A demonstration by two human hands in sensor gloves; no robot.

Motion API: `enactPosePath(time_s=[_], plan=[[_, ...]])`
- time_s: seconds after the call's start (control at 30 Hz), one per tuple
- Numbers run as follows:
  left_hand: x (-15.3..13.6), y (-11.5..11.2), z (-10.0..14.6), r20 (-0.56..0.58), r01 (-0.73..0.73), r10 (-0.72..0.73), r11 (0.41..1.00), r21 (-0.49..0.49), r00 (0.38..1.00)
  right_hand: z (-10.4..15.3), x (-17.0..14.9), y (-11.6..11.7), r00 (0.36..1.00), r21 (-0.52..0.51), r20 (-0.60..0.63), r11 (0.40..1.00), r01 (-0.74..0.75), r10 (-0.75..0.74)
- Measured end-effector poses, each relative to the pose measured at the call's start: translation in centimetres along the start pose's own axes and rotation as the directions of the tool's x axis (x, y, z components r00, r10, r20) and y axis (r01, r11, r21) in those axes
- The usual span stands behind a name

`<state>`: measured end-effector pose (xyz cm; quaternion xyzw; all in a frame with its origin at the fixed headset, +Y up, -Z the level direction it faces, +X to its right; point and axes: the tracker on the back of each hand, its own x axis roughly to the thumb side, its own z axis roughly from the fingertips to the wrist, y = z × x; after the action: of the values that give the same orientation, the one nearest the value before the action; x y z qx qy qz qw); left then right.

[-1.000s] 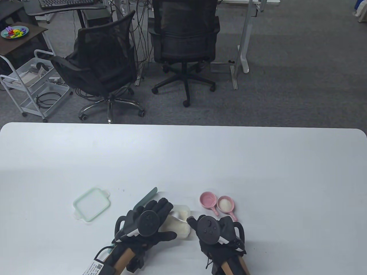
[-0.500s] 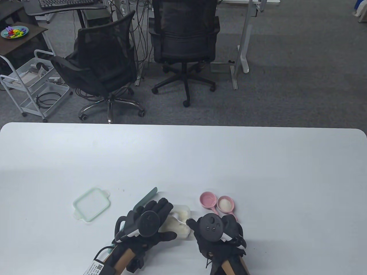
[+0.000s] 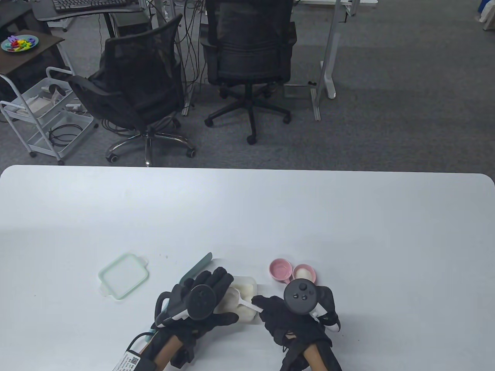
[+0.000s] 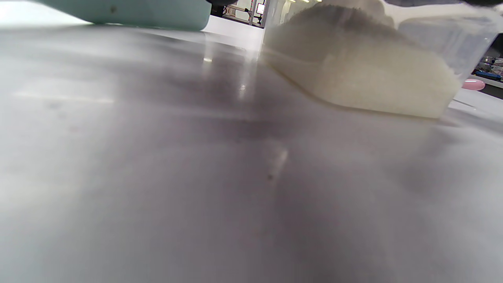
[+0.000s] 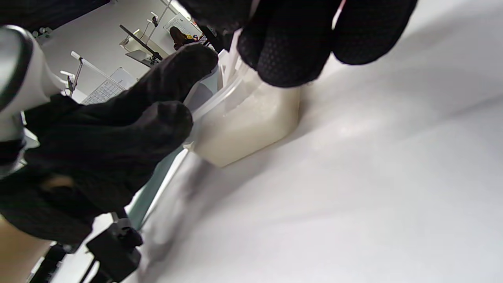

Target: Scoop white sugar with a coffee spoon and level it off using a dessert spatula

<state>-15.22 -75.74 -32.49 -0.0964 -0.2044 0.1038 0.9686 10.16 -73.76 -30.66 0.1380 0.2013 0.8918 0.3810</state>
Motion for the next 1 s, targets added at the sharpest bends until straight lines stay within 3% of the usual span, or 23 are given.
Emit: enactPosePath(time_s=[0.57,1.0], plan=[[0.0,-0.1,0.1,-0.001,-0.012,0.012,1.0,0.003,1.0,1.0,-1.4,-2.4,0.981,0.008,0.009,0.981,0.195,-0.195],[0.0,-0.1,0.2,-0.002,-0.006,0.006,1.0,0.007,1.0,1.3,-1.5,-2.8,0.98,0.006,0.016,0.98,0.198,-0.198]])
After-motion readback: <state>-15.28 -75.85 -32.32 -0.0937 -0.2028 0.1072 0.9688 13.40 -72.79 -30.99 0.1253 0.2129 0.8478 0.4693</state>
